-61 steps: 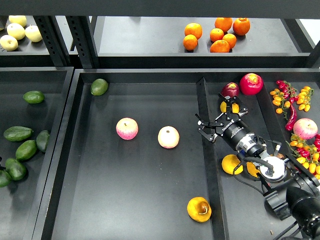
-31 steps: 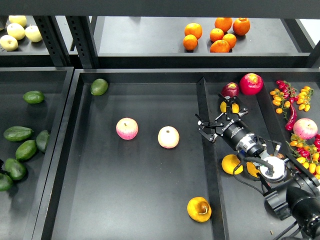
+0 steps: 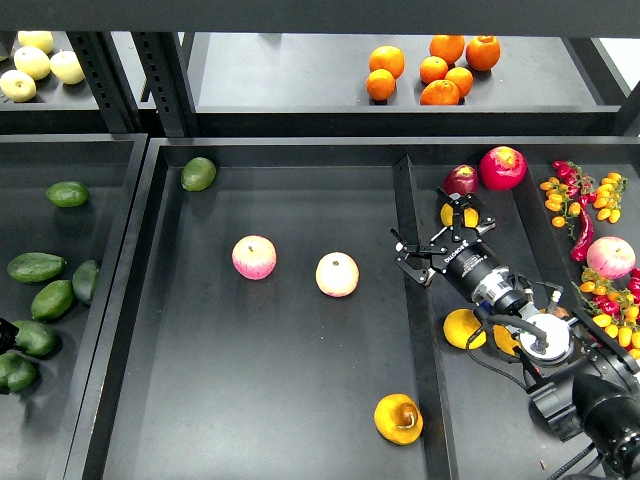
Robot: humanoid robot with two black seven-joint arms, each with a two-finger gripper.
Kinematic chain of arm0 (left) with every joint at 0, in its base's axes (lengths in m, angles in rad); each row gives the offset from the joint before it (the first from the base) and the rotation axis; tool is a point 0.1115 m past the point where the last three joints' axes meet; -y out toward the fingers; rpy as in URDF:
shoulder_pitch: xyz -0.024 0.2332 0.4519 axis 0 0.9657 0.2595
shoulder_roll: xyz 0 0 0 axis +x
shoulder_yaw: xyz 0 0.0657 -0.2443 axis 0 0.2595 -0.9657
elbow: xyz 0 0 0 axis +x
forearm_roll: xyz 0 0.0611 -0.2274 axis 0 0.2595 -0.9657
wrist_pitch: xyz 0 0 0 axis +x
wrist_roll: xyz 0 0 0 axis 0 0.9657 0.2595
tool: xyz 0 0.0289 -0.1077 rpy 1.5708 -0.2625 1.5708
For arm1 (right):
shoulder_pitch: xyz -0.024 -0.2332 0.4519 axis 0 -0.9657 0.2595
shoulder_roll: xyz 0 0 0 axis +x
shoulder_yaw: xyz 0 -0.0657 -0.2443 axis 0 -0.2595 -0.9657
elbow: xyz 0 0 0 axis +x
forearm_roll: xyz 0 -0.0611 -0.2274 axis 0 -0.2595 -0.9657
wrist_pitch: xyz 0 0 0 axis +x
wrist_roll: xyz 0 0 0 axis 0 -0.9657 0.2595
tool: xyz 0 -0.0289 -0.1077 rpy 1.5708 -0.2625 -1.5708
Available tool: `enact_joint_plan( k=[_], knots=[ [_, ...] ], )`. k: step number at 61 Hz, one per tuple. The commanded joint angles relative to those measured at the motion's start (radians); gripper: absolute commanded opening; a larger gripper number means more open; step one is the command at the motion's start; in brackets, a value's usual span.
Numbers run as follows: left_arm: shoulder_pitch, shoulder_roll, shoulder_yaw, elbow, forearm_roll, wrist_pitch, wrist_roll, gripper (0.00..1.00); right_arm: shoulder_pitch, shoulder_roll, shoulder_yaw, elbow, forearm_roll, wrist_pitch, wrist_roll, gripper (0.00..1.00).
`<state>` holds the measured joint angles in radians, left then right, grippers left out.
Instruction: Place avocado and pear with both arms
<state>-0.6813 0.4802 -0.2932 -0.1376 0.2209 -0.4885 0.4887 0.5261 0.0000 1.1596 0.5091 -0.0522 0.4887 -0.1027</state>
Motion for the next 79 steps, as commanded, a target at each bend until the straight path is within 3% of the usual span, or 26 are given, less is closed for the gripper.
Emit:
enact_joint_plan(
  k=[1,16,33,45,57,79],
  knots=[
    [0.0,0.0,-0.004,-0.002,0.0,0.0,0.0,0.84,0.0,0.0,-0.001,0.0,0.0,0.0,0.0,1.0],
    [-0.014,-0.005,-0.029,-0.017,-0.003,0.0,0.0,0.91,0.0,0.0,-0.001,0.0,0.0,0.0,0.0,1.0],
    [-0.044,-0.026,-0.254,-0.06,-0.003,0.0,0.0,0.89,0.0,0.0,-0.003,-0.004,0.0,0.0,-0.002,1.0],
    [-0.046,-0.058,-0.494,-0.243,-0.005,0.0,0.0,0.88,0.0,0.0,-0.005,-0.003,0.0,0.0,-0.002,1.0],
    [-0.027,-0.169,-0.756,-0.45,-0.057,0.0,0.0,0.88,0.002,0.0,-0.005,0.0,0.0,0.0,0.0,1.0],
    [0.051,-0.325,-0.963,-0.682,-0.057,0.0,0.0,0.89,0.003,0.0,0.003,-0.001,-0.005,0.0,-0.046,1.0]
  ],
)
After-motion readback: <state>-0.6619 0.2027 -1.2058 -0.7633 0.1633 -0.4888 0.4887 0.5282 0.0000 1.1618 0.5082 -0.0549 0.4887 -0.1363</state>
